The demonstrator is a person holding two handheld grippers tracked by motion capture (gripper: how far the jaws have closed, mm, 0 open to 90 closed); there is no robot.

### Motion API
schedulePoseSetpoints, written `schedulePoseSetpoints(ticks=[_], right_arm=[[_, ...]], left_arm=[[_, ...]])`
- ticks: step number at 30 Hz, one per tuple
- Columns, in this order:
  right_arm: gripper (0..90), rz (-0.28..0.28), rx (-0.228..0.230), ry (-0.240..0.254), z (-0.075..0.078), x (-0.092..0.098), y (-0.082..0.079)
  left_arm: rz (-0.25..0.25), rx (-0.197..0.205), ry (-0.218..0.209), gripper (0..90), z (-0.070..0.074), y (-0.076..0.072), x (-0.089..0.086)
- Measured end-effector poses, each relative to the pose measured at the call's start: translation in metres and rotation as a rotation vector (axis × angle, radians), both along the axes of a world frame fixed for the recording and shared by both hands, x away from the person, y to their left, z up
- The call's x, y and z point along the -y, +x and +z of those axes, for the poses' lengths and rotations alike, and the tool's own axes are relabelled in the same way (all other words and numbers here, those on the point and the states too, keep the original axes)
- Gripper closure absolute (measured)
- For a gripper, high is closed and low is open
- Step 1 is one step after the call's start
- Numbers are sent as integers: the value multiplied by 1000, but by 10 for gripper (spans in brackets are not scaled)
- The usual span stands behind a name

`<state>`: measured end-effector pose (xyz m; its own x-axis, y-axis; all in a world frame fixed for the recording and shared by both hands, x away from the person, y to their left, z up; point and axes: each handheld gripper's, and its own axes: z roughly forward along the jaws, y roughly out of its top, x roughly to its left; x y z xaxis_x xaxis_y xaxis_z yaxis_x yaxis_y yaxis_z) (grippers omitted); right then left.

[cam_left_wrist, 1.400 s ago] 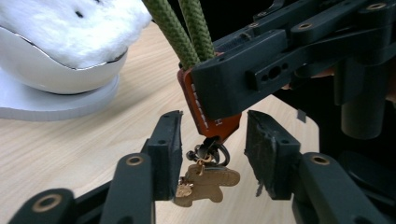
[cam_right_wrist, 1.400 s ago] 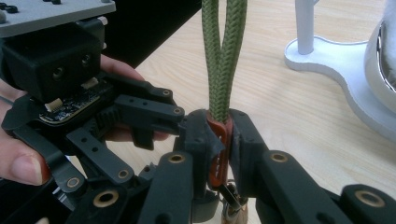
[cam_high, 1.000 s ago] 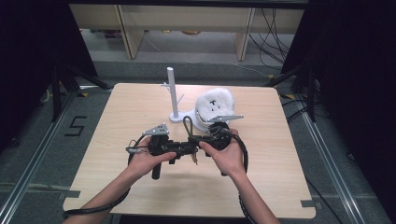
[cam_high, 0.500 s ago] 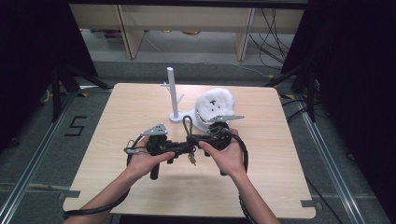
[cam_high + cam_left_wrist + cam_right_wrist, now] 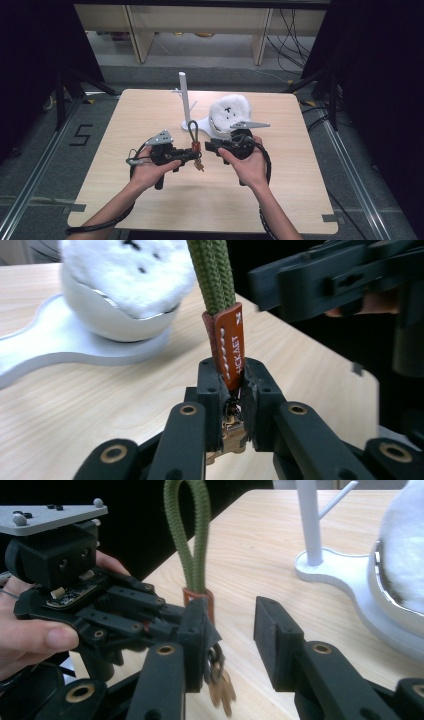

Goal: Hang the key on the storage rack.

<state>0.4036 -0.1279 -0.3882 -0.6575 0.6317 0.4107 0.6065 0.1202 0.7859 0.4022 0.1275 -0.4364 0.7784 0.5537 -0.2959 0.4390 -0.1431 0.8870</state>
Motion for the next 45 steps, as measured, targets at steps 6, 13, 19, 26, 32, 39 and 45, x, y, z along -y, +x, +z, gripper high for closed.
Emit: schedulePoseSetpoints(ticks=[6, 13, 19, 26, 32, 39, 45], right_arm=[[670, -30, 10, -5, -3, 9, 0], [661, -54, 32, -13, -6, 20, -1], [653, -80, 26, -15, -8, 26, -2], [637, -94, 19, -42, -10, 35, -4], [628, -128, 13, -55, -15, 48, -6], [621, -166, 25, -72, -24, 65, -7], [605, -198, 19, -90, -28, 74, -9]], left_arm=[[50, 29, 33, 793, -1, 2, -12], [99, 48, 43, 794, -3, 3, -25], [143, 60, 56, 794, -5, 2, -36], [182, 85, 75, 794, -5, -1, -46], [218, 95, 80, 794, -6, -2, -57], [271, 113, 95, 794, -4, -4, -66], [303, 122, 107, 794, -4, -4, -73]])
